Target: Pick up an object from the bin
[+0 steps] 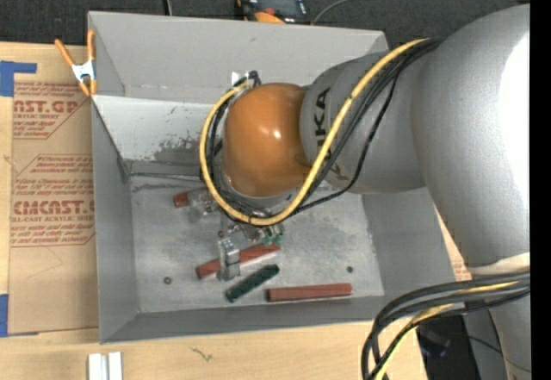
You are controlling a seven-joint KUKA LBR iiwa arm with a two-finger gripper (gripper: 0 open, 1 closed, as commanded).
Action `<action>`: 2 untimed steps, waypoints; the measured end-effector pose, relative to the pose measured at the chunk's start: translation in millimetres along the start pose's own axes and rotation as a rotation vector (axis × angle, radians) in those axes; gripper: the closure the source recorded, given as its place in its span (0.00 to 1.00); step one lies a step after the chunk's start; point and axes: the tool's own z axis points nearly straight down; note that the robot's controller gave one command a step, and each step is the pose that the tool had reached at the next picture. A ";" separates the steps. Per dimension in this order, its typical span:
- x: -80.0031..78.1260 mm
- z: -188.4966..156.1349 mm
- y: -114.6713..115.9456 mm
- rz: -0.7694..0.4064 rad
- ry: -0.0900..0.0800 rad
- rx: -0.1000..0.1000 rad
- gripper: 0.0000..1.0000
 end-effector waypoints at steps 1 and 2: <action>52.0 47.0 -43.0 0.060 0.001 0.000 0.00; 49.2 42.0 -40.4 0.055 0.000 -0.002 1.00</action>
Offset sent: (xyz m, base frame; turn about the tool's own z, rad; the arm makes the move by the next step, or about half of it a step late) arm -0.0343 -0.0547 -0.0441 0.0555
